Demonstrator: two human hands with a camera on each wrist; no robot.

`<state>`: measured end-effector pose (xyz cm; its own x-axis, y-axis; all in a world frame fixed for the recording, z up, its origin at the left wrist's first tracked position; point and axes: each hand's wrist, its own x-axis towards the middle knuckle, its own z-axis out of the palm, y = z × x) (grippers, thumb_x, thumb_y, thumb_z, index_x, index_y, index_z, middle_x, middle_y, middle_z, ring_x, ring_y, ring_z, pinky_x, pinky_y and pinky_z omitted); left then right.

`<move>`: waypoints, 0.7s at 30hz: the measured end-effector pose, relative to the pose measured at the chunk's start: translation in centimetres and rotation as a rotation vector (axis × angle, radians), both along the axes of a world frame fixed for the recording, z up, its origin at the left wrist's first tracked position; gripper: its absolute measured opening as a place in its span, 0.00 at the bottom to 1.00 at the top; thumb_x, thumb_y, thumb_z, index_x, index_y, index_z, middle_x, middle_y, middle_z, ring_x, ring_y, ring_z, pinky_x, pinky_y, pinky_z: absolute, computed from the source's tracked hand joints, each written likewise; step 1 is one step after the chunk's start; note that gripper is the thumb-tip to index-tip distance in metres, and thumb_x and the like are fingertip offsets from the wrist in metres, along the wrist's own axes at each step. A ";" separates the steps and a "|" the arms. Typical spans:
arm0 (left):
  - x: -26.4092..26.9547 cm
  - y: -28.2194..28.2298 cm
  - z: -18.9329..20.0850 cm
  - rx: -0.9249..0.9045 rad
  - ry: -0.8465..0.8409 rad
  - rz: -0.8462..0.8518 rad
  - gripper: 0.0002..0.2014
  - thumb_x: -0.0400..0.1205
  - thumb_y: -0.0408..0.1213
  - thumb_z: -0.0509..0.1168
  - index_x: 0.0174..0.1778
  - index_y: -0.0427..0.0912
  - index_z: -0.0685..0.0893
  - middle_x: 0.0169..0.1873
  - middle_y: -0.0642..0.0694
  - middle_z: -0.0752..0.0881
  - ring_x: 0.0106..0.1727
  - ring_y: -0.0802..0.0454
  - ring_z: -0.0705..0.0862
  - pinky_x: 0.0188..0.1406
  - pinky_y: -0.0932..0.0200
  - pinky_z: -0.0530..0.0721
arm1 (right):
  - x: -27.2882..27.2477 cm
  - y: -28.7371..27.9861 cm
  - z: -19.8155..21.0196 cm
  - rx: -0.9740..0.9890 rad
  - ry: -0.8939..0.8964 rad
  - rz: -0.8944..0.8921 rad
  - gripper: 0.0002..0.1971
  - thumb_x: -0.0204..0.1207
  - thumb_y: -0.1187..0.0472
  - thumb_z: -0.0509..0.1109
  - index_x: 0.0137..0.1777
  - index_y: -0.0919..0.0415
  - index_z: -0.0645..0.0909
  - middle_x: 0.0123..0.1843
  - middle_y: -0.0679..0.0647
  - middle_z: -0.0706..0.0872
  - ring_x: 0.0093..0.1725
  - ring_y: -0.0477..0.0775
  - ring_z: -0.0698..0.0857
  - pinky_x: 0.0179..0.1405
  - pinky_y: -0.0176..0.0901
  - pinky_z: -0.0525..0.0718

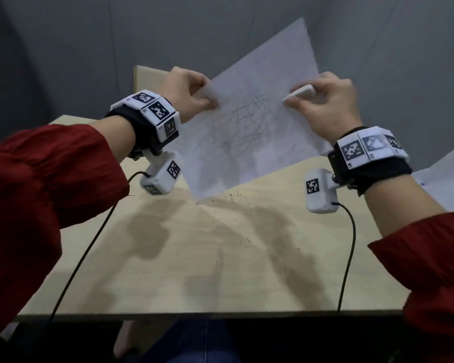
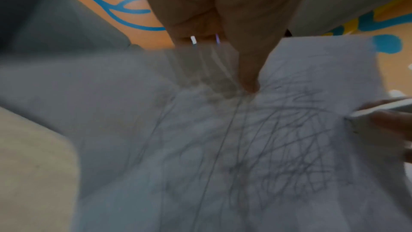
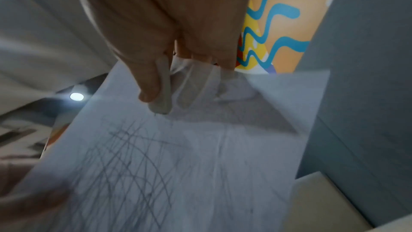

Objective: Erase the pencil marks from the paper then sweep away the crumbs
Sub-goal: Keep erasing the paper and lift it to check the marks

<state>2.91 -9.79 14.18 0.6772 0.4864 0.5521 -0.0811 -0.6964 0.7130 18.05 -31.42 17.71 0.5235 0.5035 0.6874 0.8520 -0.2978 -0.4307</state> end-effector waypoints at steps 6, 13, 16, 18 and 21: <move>-0.7 3.9 -1.5 0.121 -0.083 0.395 0.33 0.70 0.49 0.78 0.73 0.54 0.78 0.71 0.55 0.79 0.71 0.51 0.77 0.73 0.53 0.72 | 1.0 -1.2 -0.5 0.264 0.261 0.040 0.05 0.65 0.55 0.81 0.36 0.48 0.86 0.41 0.53 0.84 0.39 0.46 0.80 0.41 0.40 0.80; -0.6 5.9 -4.3 -0.261 0.049 0.425 0.58 0.68 0.59 0.78 0.86 0.40 0.52 0.82 0.41 0.63 0.81 0.43 0.66 0.79 0.46 0.67 | 1.6 -2.4 -2.7 0.478 0.535 0.114 0.05 0.72 0.66 0.77 0.40 0.56 0.85 0.29 0.44 0.88 0.35 0.46 0.85 0.41 0.49 0.82; -0.8 5.6 -4.9 -0.340 0.217 0.394 0.59 0.65 0.69 0.73 0.84 0.37 0.57 0.79 0.39 0.70 0.78 0.41 0.71 0.76 0.43 0.71 | 1.7 -2.8 -3.5 0.499 0.615 0.125 0.03 0.73 0.65 0.77 0.41 0.57 0.85 0.31 0.45 0.89 0.36 0.47 0.86 0.43 0.50 0.83; -0.7 5.0 -5.3 -0.420 0.124 0.304 0.46 0.69 0.59 0.76 0.78 0.38 0.71 0.70 0.41 0.81 0.67 0.45 0.82 0.68 0.47 0.80 | 1.6 -3.0 -4.1 0.522 0.671 0.123 0.04 0.70 0.62 0.79 0.41 0.58 0.86 0.33 0.48 0.90 0.41 0.52 0.87 0.49 0.56 0.84; -1.1 4.1 -5.5 -0.545 0.015 0.115 0.25 0.72 0.38 0.80 0.64 0.37 0.84 0.53 0.42 0.90 0.49 0.50 0.90 0.47 0.58 0.90 | 1.8 -3.0 -5.2 0.520 0.713 0.104 0.03 0.71 0.64 0.78 0.41 0.59 0.86 0.32 0.48 0.89 0.38 0.51 0.87 0.49 0.54 0.84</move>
<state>1.85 -5.65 8.66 0.6085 0.7703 0.1907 -0.0136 -0.2301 0.9731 19.81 -34.44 12.47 0.8833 0.2874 0.3703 0.3412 0.1473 -0.9284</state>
